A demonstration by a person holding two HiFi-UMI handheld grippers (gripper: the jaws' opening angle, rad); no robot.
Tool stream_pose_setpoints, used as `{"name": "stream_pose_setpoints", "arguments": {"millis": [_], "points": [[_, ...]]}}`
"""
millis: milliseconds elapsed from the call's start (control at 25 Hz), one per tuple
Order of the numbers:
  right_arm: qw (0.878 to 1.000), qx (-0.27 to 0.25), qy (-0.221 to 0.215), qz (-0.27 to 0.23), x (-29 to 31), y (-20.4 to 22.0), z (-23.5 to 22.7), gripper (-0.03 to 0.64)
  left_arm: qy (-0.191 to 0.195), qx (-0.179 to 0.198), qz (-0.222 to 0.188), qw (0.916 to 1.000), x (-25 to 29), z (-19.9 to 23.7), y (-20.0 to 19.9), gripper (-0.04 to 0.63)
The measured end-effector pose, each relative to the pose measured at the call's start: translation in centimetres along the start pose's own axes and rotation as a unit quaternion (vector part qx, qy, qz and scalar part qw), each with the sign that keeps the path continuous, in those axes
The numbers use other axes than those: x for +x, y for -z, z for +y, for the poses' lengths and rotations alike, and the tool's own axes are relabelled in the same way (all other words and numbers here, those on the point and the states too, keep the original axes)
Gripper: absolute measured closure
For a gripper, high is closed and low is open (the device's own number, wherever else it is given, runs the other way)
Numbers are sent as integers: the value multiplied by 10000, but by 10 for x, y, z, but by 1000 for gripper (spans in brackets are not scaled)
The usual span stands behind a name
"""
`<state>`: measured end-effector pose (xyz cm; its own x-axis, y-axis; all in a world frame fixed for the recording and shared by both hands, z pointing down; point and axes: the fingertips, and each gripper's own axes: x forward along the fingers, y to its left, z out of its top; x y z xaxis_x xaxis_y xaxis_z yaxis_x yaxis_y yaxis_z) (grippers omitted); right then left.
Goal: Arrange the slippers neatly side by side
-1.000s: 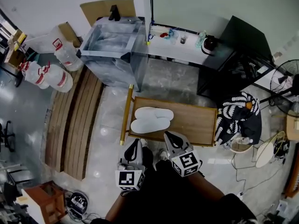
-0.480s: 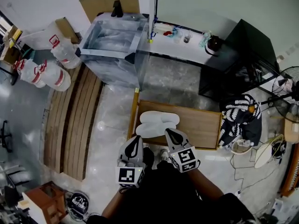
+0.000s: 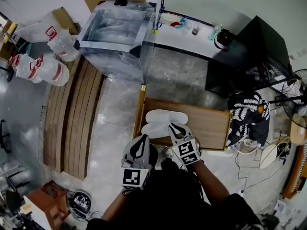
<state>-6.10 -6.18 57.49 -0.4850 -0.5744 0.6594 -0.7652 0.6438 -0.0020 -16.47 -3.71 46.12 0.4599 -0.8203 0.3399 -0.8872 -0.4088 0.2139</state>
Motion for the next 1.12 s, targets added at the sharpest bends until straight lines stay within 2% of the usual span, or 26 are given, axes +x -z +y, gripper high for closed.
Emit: {"name": "stream_pose_setpoints", "arguments": {"millis": [160, 280, 600, 680, 920, 1120], "points": [[9973, -545, -150, 462, 24, 16, -4, 601, 78, -55, 6, 10000, 7, 3, 0, 578], [9910, -997, -310, 842, 44, 33, -4, 601, 50, -86, 100, 9999, 9, 9, 4, 578], [9541, -2277, -808, 1772, 88, 88, -3, 597, -18, -200, 217, 9996, 10, 18, 13, 578], [9444, -2525, -848, 1928, 97, 97, -4, 578, 8, -223, 115, 9997, 11, 20, 9, 578], [9228, -2961, -944, 2278, 123, 124, -6, 525, -69, -246, 275, 9993, 9, 24, 19, 578], [9140, -3055, -928, 2502, 134, 143, -11, 517, -22, -247, 237, 9994, 10, 24, 18, 578]]}}
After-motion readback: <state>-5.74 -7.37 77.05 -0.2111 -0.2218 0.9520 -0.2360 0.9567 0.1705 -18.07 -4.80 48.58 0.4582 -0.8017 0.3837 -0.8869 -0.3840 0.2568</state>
